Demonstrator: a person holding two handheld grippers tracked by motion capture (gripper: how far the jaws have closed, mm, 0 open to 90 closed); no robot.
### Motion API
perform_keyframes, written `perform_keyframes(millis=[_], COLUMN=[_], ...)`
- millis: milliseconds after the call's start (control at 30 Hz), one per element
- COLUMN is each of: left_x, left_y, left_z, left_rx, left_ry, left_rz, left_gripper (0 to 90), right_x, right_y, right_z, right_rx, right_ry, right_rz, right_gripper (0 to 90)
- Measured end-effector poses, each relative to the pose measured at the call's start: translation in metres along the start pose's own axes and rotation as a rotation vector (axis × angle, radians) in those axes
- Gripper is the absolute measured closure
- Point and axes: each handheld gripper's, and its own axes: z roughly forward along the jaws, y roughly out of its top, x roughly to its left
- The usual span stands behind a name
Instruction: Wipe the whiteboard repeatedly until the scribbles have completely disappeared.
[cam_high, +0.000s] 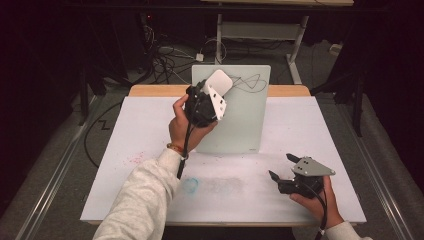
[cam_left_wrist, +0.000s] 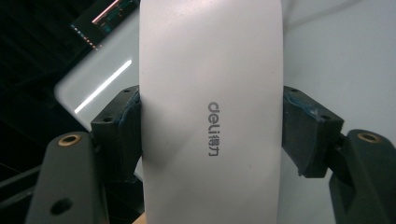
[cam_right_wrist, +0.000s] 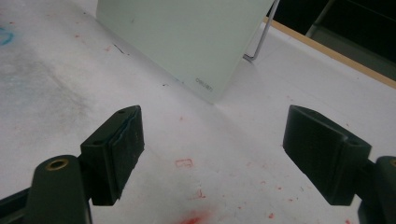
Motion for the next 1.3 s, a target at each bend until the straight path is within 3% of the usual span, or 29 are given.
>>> perform_keyframes(millis=[133, 233, 433, 633, 700, 767, 800, 867, 967, 1033, 1167, 1300], left_x=[0.01, 0.004, -0.035, -0.077, -0.085, -0.088, -0.087, -0.082, -0.069, -0.056, -0.031, -0.012], left_y=[0.005, 0.005, -0.006, -0.017, -0.018, -0.018, -0.017, -0.014, -0.007, -0.001, 0.012, 0.02], left_z=[0.002, 0.002, 0.003, 0.004, 0.005, 0.005, 0.005, 0.005, 0.005, 0.005, 0.006, 0.006], left_rx=[-0.011, -0.007, 0.009, 0.028, 0.026, 0.035, 0.029, 0.033, 0.022, 0.018, 0.011, 0.001], left_ry=[0.03, 0.054, 0.01, -0.06, -0.07, -0.083, -0.086, -0.1, -0.059, -0.062, -0.02, 0.02], left_rz=[-0.05, -0.036, 0.035, 0.1, 0.135, 0.119, 0.132, 0.118, 0.117, 0.095, 0.09, 0.046], left_gripper=[29.1, 29.2, 29.1, 29.1, 29.2, 29.2, 29.2, 29.2, 29.2, 29.2, 29.1, 29.2], right_x=[0.0, 0.0, 0.001, 0.002, 0.002, 0.002, 0.002, 0.002, 0.002, 0.002, 0.003, 0.002], right_y=[0.0, 0.0, 0.001, 0.001, 0.001, 0.001, 0.001, 0.001, 0.001, 0.002, 0.002, 0.002], right_z=[-0.001, -0.001, -0.002, -0.001, -0.002, -0.002, -0.002, -0.002, -0.002, -0.002, -0.003, -0.003], right_rx=[-0.003, -0.004, -0.006, -0.006, -0.006, -0.005, -0.005, -0.006, -0.007, -0.006, -0.009, -0.009], right_ry=[0.001, -0.001, 0.003, 0.007, 0.007, 0.008, 0.007, 0.007, 0.007, 0.007, 0.011, 0.005], right_rz=[-0.004, 0.0, -0.006, -0.005, -0.008, -0.006, -0.005, -0.007, -0.006, -0.006, -0.01, -0.002], right_gripper=[21.0, 20.9, 20.9, 20.9, 20.9, 20.9, 20.9, 20.9, 21.0, 21.0, 20.9, 20.9])
